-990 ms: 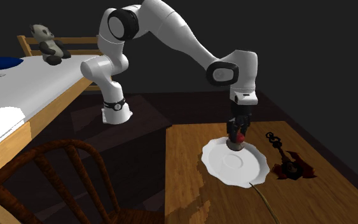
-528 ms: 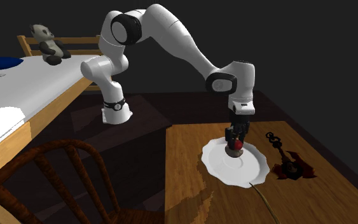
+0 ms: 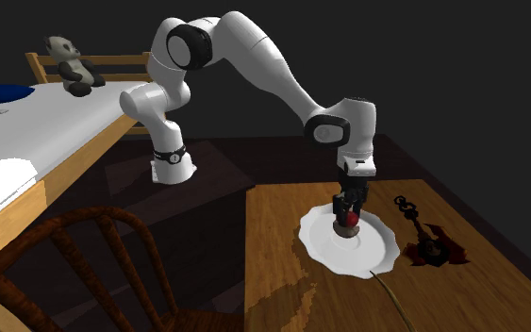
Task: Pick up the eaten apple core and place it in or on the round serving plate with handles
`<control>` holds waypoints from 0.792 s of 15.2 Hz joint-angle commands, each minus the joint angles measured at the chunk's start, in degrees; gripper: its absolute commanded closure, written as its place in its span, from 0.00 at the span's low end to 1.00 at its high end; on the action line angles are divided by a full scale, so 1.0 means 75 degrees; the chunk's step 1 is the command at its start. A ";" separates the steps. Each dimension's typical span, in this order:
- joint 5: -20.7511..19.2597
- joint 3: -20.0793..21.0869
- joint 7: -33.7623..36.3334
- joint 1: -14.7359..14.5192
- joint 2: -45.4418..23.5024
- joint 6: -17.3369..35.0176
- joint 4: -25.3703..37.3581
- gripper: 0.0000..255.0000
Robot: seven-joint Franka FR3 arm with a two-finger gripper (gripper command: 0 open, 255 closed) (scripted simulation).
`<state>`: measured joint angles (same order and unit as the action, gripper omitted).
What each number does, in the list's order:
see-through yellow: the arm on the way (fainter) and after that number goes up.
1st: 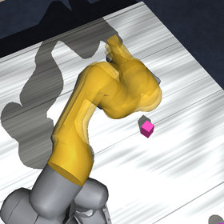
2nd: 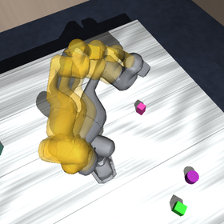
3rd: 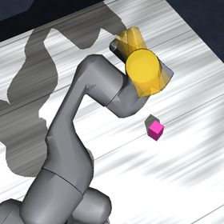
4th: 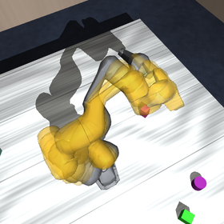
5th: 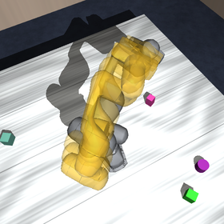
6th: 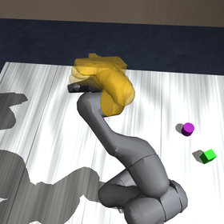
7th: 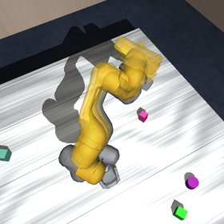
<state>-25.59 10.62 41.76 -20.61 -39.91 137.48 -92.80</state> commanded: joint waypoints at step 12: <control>0.0163 0.0148 -0.0082 0.0028 0.0586 -0.0405 -0.0183 0.00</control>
